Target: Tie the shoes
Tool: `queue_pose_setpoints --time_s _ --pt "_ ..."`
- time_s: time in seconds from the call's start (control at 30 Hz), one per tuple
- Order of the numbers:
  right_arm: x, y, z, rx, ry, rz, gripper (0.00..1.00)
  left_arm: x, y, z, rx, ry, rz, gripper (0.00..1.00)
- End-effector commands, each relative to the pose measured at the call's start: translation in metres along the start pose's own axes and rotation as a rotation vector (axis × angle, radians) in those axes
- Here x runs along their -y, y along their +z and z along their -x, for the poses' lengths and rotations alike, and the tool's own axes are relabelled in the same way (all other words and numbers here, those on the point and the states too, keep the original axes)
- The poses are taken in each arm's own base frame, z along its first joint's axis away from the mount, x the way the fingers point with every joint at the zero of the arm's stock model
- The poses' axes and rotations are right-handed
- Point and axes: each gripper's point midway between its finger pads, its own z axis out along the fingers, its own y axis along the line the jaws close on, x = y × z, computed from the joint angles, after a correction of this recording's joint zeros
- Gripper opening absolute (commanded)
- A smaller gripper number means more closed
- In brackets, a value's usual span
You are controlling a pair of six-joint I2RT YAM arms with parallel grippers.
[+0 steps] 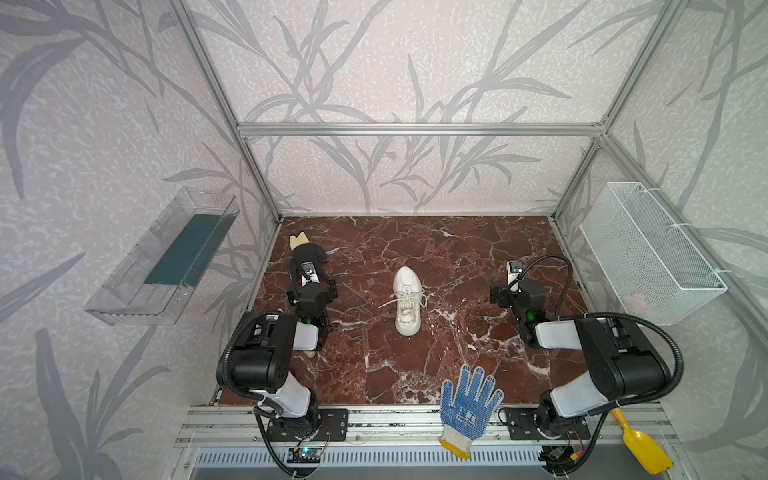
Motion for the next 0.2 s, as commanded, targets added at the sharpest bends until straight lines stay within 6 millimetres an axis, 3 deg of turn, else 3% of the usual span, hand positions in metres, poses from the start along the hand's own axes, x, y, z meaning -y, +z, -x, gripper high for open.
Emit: queue_pose_setpoints --time_s 0.0,0.17 --pt "0.0034 -0.0006 0.0153 0.052 0.005 -0.011 0.99 0.0053 0.0001 0.0080 0.012 -0.007 -0.034 0.99" --pt "0.0034 -0.0004 0.0155 0.052 0.004 -0.011 0.99 0.0050 -0.0002 0.0085 0.019 -0.005 -0.032 0.99"
